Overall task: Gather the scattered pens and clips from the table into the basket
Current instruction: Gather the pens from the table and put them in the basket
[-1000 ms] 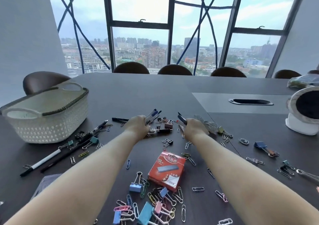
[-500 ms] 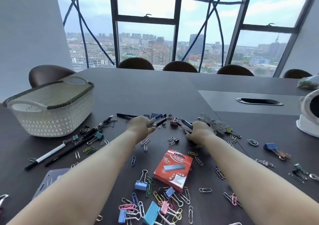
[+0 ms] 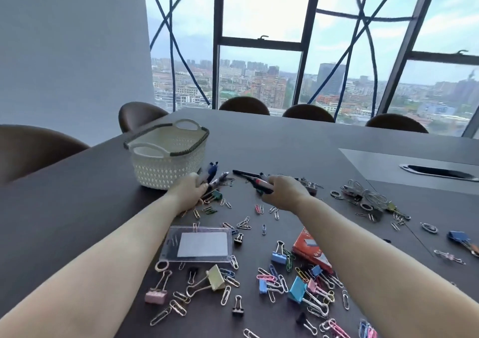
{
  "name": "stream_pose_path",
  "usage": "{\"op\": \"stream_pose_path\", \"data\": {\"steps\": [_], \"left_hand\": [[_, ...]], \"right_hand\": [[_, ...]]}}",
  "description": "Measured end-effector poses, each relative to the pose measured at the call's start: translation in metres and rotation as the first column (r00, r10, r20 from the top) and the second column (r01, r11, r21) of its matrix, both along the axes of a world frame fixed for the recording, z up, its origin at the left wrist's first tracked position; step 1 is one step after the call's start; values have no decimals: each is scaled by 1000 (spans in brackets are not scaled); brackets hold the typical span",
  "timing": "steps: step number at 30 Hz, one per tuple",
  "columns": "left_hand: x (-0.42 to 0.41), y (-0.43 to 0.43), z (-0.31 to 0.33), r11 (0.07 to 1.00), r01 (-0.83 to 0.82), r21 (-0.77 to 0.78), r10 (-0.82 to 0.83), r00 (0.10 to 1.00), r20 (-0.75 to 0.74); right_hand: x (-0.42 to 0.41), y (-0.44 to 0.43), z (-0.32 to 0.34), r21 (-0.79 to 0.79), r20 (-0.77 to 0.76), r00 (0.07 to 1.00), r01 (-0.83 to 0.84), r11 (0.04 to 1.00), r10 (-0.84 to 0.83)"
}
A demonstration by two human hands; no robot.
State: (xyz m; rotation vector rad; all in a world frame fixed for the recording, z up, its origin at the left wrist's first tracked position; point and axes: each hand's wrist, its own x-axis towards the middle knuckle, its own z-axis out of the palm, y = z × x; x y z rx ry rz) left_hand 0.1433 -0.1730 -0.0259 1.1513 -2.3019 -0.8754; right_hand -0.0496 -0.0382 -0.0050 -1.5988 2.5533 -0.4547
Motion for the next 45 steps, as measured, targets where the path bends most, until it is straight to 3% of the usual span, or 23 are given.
{"op": "stream_pose_path", "data": {"steps": [10,15,21,30,36,40,45], "left_hand": [[57,-31,2,968,-94,-233,162,943,291],[60,-41,-14,977,-65,-202,129,938,321],[62,-45,-19,983,-95,-159,147,920,363],[87,-42,-25,993,-56,-103,93,912,399],[73,-38,-13,997,-51,-66,60,987,147],[34,-36,-7,998,21,-65,-9,983,183],[-27,-42,-3,983,-34,-178,69,978,196]], "right_hand": [[39,-70,-22,-8,-5,987,-158,987,158],[38,-90,-26,37,-119,978,-169,985,173],[62,-107,-33,81,-126,882,-447,891,455],[68,-112,-47,105,-147,851,-493,864,504],[37,-93,-32,-105,-83,952,-303,947,295],[-1,-82,-29,-131,-120,991,-78,988,62],[-41,-94,-36,-71,-56,995,83,994,-87]]}}
